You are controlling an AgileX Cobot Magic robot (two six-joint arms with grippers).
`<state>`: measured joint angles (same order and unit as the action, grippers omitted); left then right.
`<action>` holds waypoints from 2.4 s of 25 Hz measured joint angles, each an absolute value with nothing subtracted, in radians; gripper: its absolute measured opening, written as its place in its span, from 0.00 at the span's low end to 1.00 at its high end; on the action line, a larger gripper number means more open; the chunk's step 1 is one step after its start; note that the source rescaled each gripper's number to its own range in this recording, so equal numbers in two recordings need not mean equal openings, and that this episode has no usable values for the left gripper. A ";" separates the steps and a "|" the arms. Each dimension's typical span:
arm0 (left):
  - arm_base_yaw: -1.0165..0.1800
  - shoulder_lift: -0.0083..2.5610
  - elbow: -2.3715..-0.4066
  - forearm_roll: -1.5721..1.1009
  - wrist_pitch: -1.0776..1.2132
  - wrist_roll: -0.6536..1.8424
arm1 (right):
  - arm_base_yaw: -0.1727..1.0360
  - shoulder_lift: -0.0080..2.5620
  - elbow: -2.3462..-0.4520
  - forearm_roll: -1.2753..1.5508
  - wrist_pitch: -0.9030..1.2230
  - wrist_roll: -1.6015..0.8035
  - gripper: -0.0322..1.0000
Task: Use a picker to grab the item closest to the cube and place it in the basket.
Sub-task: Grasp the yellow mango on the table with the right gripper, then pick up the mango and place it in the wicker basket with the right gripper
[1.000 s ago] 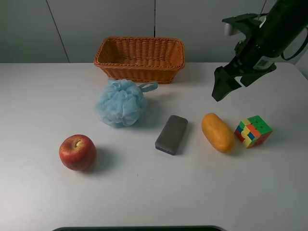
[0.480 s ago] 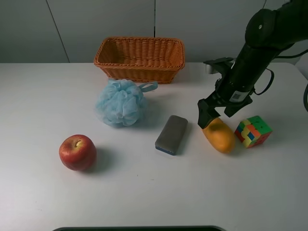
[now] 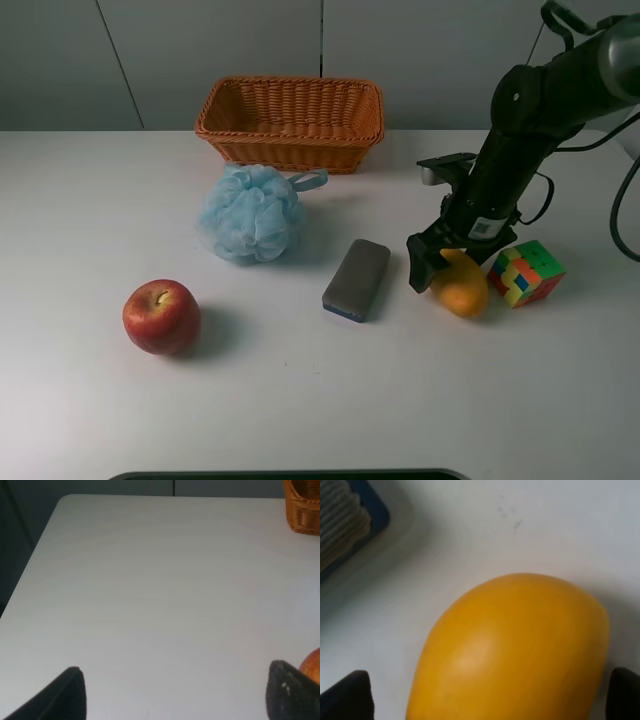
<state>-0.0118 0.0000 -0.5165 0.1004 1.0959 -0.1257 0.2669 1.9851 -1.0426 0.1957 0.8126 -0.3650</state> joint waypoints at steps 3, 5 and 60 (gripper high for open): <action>-0.012 0.000 -0.517 0.100 1.096 -0.126 | 0.267 1.989 -1.043 0.196 0.813 -0.363 1.00; -0.012 0.000 -0.517 0.100 1.096 -0.126 | 0.267 1.993 -1.043 0.196 0.813 -0.361 0.61; -0.012 0.000 -0.517 0.100 1.096 -0.126 | 0.458 2.287 -1.898 0.325 0.331 -0.452 0.03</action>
<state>-0.0118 0.0000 -0.5165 0.1004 1.0959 -0.1257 0.4581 2.2867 -1.8981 0.3246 0.3306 -0.4525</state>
